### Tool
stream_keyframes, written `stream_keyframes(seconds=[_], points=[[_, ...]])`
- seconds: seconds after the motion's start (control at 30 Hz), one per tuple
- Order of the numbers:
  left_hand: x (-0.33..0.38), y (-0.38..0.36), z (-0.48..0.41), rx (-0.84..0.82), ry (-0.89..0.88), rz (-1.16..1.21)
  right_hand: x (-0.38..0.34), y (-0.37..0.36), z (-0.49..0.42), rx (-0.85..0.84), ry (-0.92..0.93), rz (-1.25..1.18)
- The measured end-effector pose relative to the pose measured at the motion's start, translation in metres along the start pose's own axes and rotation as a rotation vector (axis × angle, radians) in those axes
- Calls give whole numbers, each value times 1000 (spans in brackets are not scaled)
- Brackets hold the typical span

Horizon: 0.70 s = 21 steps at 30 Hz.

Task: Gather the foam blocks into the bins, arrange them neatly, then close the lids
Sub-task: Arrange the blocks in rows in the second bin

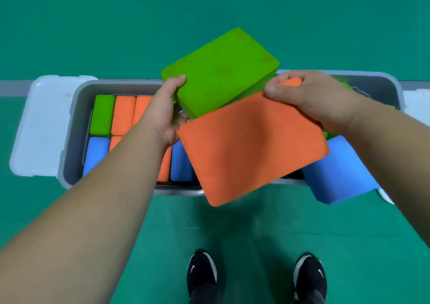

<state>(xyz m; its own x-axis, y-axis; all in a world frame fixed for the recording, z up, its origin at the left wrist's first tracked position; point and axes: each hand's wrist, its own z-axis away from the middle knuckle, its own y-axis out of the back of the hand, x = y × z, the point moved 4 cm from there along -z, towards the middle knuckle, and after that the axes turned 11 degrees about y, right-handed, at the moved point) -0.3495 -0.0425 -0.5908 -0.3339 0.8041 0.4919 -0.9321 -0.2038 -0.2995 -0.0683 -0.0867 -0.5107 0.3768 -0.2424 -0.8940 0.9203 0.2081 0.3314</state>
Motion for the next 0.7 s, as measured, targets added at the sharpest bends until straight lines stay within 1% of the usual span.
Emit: stream_keyframes(seconds=[0.13, 0.2, 0.33, 0.43, 0.53, 0.63, 0.7], points=[[0, 31, -32, -34, -28, 7, 14, 8, -34, 86, -15, -246], [-12, 34, -51, -46, -30, 27, 25, 12, -50, 165, -11, -364], [-31, 25, -84, -51, -122, 104, 37, 12, -81, 341, 5, -468], [-35, 19, -104, -64, -159, 137, 46, 3, -97, 391, 26, -466], [-36, 23, -119, -73, -156, 121, 61, -1, -105, 416, 42, -372], [-38, 32, -124, -81, -102, 45, 72, -6, -103, 409, 50, -271], [-35, 34, -125, -65, -104, -64, 79, -11, -102, 423, 56, -193]])
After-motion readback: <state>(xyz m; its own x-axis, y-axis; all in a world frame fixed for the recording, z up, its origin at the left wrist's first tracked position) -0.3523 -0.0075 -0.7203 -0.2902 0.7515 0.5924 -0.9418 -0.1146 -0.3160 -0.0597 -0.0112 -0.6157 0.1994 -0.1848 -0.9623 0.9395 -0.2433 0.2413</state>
